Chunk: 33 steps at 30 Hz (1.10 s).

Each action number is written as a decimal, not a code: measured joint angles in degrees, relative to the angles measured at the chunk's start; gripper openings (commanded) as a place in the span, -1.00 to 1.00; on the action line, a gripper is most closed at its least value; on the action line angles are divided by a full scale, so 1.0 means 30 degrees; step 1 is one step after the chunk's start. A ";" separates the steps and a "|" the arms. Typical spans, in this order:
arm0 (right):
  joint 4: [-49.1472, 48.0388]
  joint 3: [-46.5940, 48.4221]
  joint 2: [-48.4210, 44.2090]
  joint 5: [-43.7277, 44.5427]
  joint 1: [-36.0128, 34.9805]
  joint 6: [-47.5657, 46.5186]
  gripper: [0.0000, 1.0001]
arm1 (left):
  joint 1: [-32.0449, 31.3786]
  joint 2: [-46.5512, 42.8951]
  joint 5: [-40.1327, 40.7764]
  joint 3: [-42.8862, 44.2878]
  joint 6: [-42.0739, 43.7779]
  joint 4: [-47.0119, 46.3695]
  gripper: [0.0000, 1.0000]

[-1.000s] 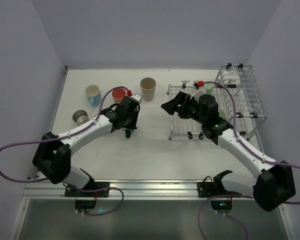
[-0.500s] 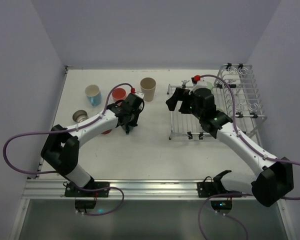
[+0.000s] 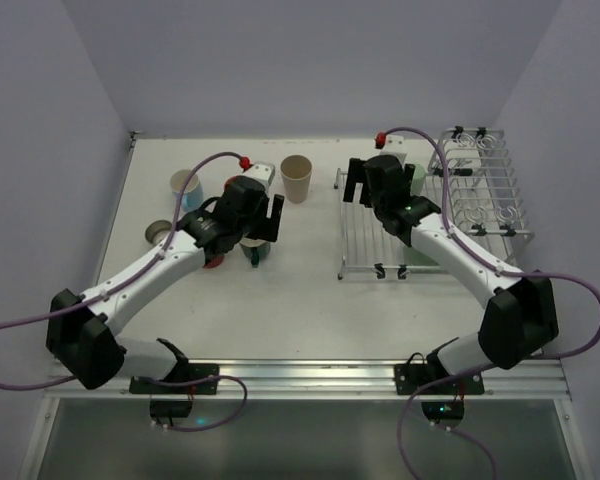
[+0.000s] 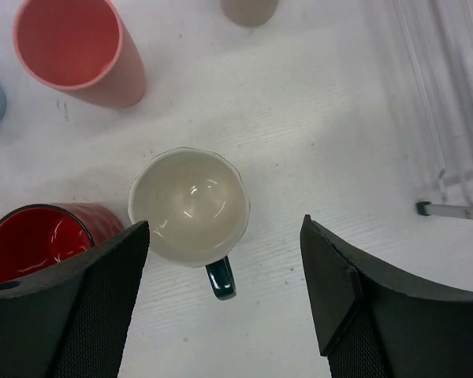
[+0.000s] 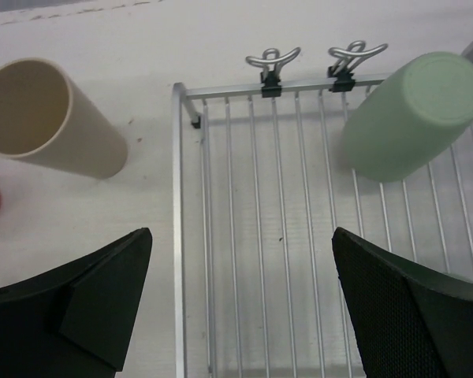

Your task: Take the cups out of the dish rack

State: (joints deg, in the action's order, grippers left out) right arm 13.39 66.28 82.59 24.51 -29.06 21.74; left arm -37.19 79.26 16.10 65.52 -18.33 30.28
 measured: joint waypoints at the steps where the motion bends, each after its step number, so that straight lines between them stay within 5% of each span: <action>1: 0.0000 0.0299 0.0386 0.0474 0.0066 -0.0197 0.97 | 0.0000 -0.0670 -0.0102 0.0000 -0.0015 -0.0124 0.62; 19: 0.0444 0.4277 0.5763 0.5173 0.2703 -0.2433 0.72 | 0.0015 -1.1730 -0.6834 -0.3934 0.0357 -0.2572 0.68; 33: 0.1137 0.5639 0.6841 0.5741 0.3869 -0.2324 0.92 | 0.0015 -1.1927 -0.7810 -0.6470 0.1545 -0.3512 0.70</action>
State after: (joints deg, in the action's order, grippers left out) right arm 16.80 83.20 103.11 41.74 -17.45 14.76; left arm -37.15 43.48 -7.33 46.11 -13.69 19.75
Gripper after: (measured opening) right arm 0.954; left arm 0.845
